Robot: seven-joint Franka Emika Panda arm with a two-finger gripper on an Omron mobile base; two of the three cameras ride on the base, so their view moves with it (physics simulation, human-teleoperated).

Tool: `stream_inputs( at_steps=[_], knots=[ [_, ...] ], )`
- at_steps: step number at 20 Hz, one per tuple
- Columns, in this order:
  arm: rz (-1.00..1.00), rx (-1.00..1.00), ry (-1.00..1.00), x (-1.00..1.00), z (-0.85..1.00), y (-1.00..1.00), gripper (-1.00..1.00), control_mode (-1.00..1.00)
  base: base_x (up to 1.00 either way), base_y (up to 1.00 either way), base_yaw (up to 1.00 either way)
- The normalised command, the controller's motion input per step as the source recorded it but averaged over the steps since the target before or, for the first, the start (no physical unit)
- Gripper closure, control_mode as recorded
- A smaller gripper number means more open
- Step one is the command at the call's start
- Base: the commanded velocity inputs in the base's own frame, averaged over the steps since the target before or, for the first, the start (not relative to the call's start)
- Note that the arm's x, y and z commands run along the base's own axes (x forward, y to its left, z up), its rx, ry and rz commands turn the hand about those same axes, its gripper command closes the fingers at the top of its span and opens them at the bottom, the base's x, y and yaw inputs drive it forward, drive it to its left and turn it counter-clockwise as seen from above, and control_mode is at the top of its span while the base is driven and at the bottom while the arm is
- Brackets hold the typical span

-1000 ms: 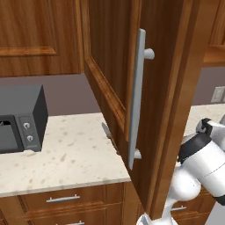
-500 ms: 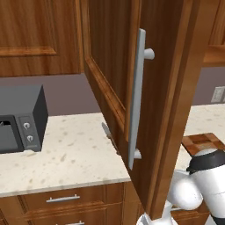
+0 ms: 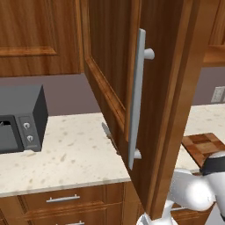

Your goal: Move the cutting board and knife to the sink. Then move spray from the cabinet to the counter.

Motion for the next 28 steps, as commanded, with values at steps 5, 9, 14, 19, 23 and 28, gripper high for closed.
stream_inputs(
  at_steps=[5, 9, 14, 19, 23, 28],
  knots=[
    [0.00, 0.23, -0.12, -0.01, -0.23, 0.18, -1.00, -1.00, 0.00, 0.00, 0.00],
    [-0.01, 0.15, -0.34, -0.10, -0.14, 0.19, -1.00, -1.00, 0.00, 0.00, 0.00],
    [-0.13, 0.05, -0.28, -0.01, -0.01, 0.16, -1.00, -1.00, 0.00, 0.00, 0.00],
    [-0.18, 0.03, -0.08, 0.01, -0.01, 0.14, -1.00, -1.00, 0.00, 0.00, 0.00],
    [-0.19, 0.10, 0.00, 0.00, -0.01, 0.11, -1.00, -1.00, 0.00, 0.00, 0.00],
    [-0.15, 0.08, 0.00, 0.01, 0.00, 0.20, -1.00, -1.00, 0.00, 0.00, 0.00]
  ],
)
